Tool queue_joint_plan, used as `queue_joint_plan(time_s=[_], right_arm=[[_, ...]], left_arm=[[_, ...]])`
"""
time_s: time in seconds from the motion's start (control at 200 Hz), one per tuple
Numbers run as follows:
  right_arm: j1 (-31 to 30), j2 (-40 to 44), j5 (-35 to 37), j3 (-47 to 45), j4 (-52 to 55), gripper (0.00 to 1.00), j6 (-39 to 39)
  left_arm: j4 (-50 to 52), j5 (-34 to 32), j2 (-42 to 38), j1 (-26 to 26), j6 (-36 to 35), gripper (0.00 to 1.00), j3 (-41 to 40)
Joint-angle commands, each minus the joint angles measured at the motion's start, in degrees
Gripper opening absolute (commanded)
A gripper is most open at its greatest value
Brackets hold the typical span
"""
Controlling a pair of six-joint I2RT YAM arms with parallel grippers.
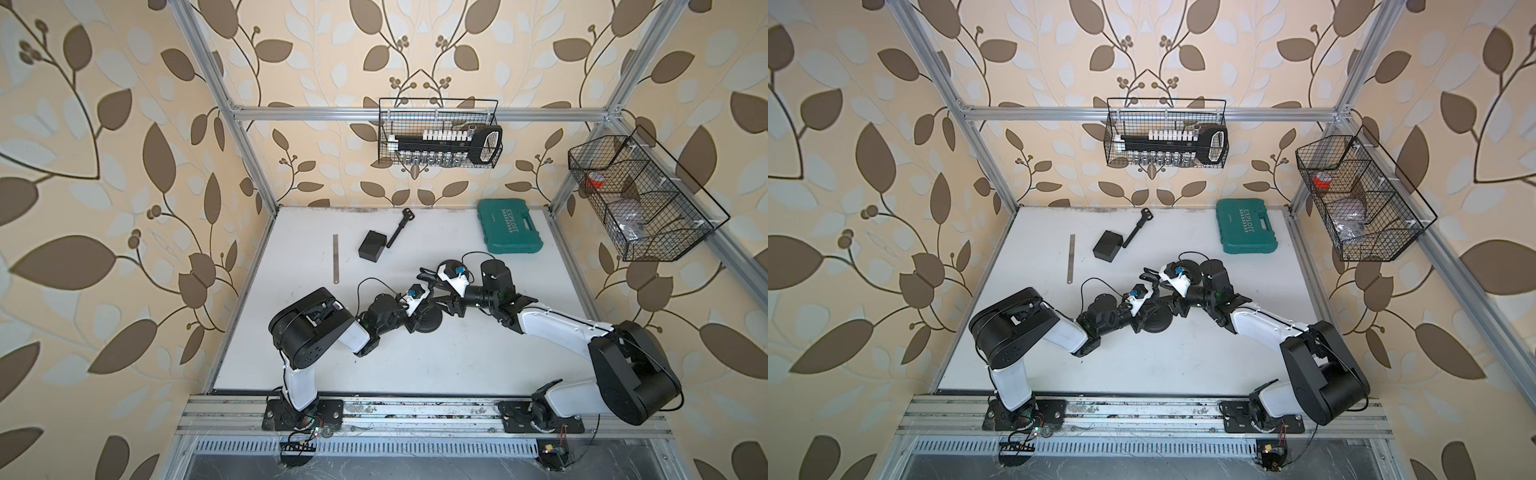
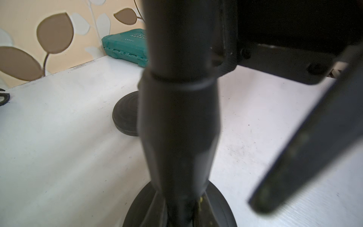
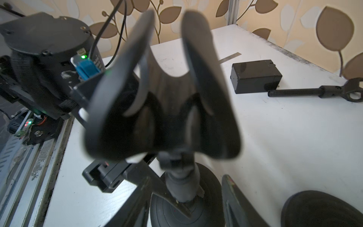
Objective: Assemble a microphone stand
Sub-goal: Screw the microphone stand pole into the microphone stand base.
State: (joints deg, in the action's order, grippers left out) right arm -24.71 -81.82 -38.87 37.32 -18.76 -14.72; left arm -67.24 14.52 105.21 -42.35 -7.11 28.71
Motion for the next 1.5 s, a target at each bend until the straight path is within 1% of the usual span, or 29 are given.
queue_joint_plan(time_s=[0.0,0.04,0.1,0.125,0.305,0.435,0.52,0.58,0.61,0.645,0.68,0.785,0.96,1.04,1.135,1.3,1.394,1.494], right_arm=[[0.21,-1.73,-3.09,3.25,1.72,0.57,-2.49],[0.24,-2.17,-3.31,3.82,1.85,0.55,-2.68],[0.23,-2.68,-3.43,4.37,1.74,0.46,-2.76],[0.21,-2.85,-3.70,4.57,1.71,0.44,-2.79],[0.19,-4.28,-4.62,4.67,0.23,0.43,-2.07],[0.14,-5.01,-4.55,3.87,-1.13,0.36,-1.17],[0.01,-5.19,-3.35,2.47,-3.16,0.27,-0.12],[-0.36,-5.25,-2.17,1.27,-5.09,0.16,0.85],[-0.62,-5.20,-1.35,0.60,-6.19,0.12,1.36],[-1.03,-5.18,0.31,-0.33,-7.73,0.05,1.85],[-1.50,-5.09,1.97,-1.28,-8.88,0.00,2.29],[-2.85,-4.93,8.90,-3.94,-12.46,0.00,4.78],[-5.41,-4.31,21.12,-8.00,-17.84,0.00,9.58],[-6.54,-4.34,25.63,-8.74,-17.98,0.00,12.06],[-9.37,-4.74,32.27,-9.62,-18.23,0.00,12.85],[-15.14,-5.60,43.30,-11.73,-20.99,0.00,16.11],[-18.29,-6.22,49.25,-12.35,-21.63,0.00,18.87],[-20.54,-6.68,52.22,-13.33,-23.64,0.00,20.88]], left_arm=[[4.14,-0.75,1.58,-0.02,-0.12,0.06,-1.09],[4.14,-0.73,1.60,-0.02,-0.10,0.06,-1.11],[4.13,-0.81,1.58,-0.02,-0.07,0.06,-1.07],[4.14,-0.81,1.58,-0.02,-0.09,0.06,-1.11],[4.39,-0.82,1.51,-0.02,-0.09,0.05,-0.80],[4.87,-0.73,1.45,-0.02,0.07,0.06,-0.43],[5.03,-0.70,1.41,-0.02,0.14,0.05,-0.34],[5.21,-0.62,1.32,-0.02,0.17,0.06,-0.31],[5.28,-0.62,1.32,-0.02,0.25,0.06,-0.18],[5.43,-0.51,1.27,-0.02,0.26,0.06,-0.09],[5.53,-0.48,1.23,-0.02,0.27,0.06,-0.04],[5.80,-0.55,0.83,-0.02,0.43,0.08,0.03],[5.91,0.23,-0.21,-0.02,1.21,0.26,0.08],[6.12,0.41,-1.00,-0.02,1.32,0.31,0.04],[7.47,0.10,-1.67,-0.02,0.87,0.37,0.32],[6.02,-0.19,-2.02,-0.02,0.94,0.40,-0.14],[5.56,-0.50,-2.15,-0.02,0.96,0.40,0.12],[5.20,-1.55,-1.97,-0.02,0.93,0.39,1.07]])
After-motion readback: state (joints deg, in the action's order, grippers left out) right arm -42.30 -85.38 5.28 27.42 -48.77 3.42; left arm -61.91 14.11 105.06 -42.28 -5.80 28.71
